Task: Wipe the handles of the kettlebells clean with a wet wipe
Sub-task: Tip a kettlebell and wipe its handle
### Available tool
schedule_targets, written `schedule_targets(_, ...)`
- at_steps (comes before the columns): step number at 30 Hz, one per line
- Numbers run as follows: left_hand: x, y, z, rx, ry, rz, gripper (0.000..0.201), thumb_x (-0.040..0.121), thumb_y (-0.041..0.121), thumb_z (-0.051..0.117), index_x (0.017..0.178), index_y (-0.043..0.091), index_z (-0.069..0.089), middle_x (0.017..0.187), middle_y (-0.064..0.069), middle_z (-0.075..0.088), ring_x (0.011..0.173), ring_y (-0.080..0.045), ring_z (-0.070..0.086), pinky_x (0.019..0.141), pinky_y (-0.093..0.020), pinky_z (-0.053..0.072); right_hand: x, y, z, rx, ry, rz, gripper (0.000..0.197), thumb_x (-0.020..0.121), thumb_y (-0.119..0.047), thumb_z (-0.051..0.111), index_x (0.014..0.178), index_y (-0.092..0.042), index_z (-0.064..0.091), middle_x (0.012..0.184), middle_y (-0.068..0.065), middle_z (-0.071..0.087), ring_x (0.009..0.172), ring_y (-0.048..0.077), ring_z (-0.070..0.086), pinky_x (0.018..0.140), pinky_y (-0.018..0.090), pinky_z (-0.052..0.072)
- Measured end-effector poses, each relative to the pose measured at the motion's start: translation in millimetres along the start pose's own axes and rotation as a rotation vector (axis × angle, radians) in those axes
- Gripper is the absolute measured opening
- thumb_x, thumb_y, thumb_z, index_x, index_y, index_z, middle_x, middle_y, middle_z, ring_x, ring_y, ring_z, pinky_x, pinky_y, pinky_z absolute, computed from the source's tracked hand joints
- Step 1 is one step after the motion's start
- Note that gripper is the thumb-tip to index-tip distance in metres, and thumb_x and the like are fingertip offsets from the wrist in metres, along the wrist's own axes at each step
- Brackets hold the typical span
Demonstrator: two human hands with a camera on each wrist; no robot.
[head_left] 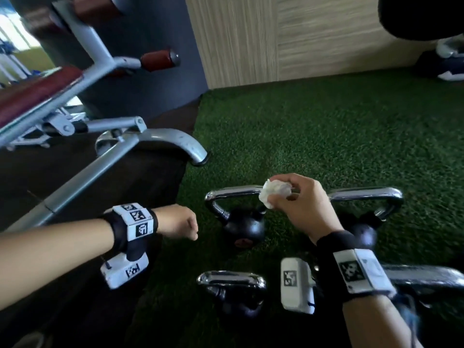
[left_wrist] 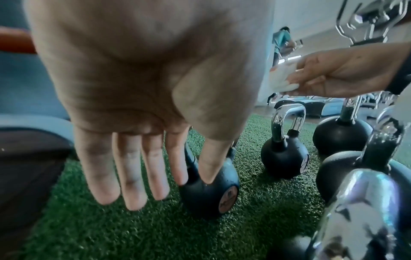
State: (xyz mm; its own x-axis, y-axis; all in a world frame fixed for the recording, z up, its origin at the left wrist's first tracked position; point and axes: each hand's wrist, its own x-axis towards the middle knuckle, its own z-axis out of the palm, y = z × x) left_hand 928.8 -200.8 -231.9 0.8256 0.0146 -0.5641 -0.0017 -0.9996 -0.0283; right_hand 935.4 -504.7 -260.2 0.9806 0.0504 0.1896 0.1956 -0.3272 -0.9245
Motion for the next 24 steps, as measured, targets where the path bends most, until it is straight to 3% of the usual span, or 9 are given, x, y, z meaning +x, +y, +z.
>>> schedule_targets(3,38.1,-9.8,26.7,-0.096,0.011,-0.011,0.037,0.086,0.055,0.072,0.114,0.032,0.068,0.109,0.014,0.066,0.105,-0.008,0.063,0.098,-0.030,0.052,4.4,12.3,-2.3,-0.022,0.007,-0.002,0.039,0.072,-0.023,0.086,0.106,-0.039,0.076,0.100,-0.012,0.078,0.091,0.012,0.075,0.089,0.046,0.062)
schedule_targets(6,68.0,-15.9,48.2,-0.316,0.039,0.011,0.054,0.079,0.062,0.077,0.121,0.031,0.061,0.115,0.014,0.069,0.106,-0.005,0.064,0.097,-0.027,0.050,14.8,17.0,-2.8,-0.037,0.016,0.018,0.038,0.076,-0.016,0.087,0.106,-0.037,0.077,0.100,-0.012,0.079,0.091,0.010,0.076,0.090,0.045,0.062)
schedule_targets(10,96.1,-18.3,69.0,-0.509,0.150,0.046,0.070,0.073,0.065,0.080,0.131,0.034,0.055,0.122,0.015,0.066,0.114,-0.007,0.062,0.101,-0.026,0.046,25.7,19.2,7.4,-0.075,0.019,0.024,0.036,0.077,-0.016,0.087,0.105,-0.038,0.078,0.101,-0.013,0.079,0.093,0.013,0.076,0.090,0.047,0.062)
schedule_targets(13,116.8,-20.8,81.6,-0.721,0.183,0.058,0.091,0.062,0.074,0.082,0.138,0.034,0.052,0.129,0.020,0.062,0.117,-0.009,0.064,0.107,-0.033,0.048,29.8,20.3,16.4,-0.127,0.030,0.004,0.032,0.079,-0.022,0.086,0.105,-0.038,0.078,0.099,-0.015,0.079,0.092,0.012,0.076,0.090,0.048,0.061)
schedule_targets(16,133.0,-21.1,92.0,-0.912,0.176,0.078,0.111,0.045,0.089,0.078,0.140,0.041,0.050,0.132,0.022,0.060,0.125,-0.005,0.058,0.106,-0.040,0.052,33.3,14.2,26.5,-0.160,0.049,-0.016,0.028,0.081,-0.025,0.085,0.107,-0.035,0.079,0.099,-0.017,0.078,0.093,0.007,0.074,0.091,0.038,0.060)
schedule_targets(20,136.3,-5.2,92.1,-0.964,0.145,0.076,0.091,0.052,0.086,0.077,0.130,0.045,0.056,0.130,0.014,0.064,0.123,-0.012,0.060,0.112,-0.039,0.046,37.3,4.0,44.1,-0.205,0.078,-0.050,0.027,0.083,-0.026,0.084,0.108,-0.032,0.079,0.099,-0.016,0.078,0.091,0.003,0.072,0.084,0.025,0.056)
schedule_targets(24,134.3,6.5,87.4,-0.972,0.169,0.094,0.068,0.073,0.069,0.078,0.132,0.041,0.056,0.126,0.010,0.065,0.123,-0.016,0.059,0.111,-0.033,0.044,40.3,-2.1,54.3,-0.257,0.089,-0.049,0.025,0.083,-0.025,0.084,0.107,-0.031,0.079,0.098,-0.017,0.078,0.089,-0.001,0.071,0.077,0.011,0.050)
